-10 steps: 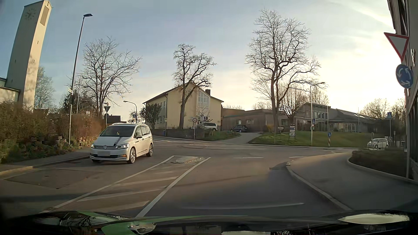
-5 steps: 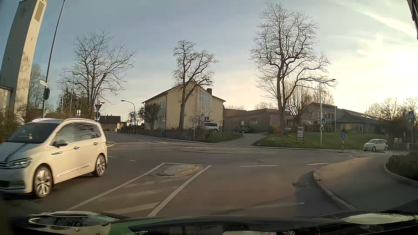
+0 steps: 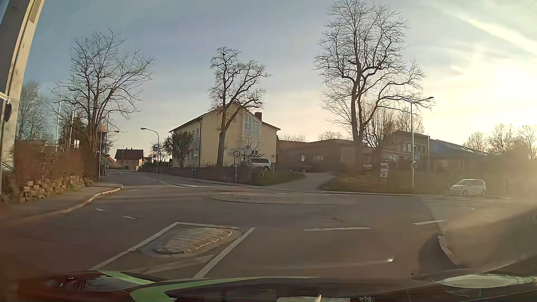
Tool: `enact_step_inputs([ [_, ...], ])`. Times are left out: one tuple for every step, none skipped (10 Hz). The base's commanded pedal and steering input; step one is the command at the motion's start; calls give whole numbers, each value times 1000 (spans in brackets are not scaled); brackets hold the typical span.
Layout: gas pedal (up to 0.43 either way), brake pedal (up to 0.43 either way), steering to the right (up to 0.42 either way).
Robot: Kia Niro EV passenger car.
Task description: Follow the waypoints while adhering to traffic rules and regulations
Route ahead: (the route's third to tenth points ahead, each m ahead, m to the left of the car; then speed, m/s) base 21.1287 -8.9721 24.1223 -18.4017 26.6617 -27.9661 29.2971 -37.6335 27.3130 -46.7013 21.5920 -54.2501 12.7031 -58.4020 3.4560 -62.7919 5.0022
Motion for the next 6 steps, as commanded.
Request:
enact_step_inputs([
  [47,0,117],
  [47,0,126],
  [47,0,136],
  [47,0,149],
  [47,0,164],
  [59,0,178],
])
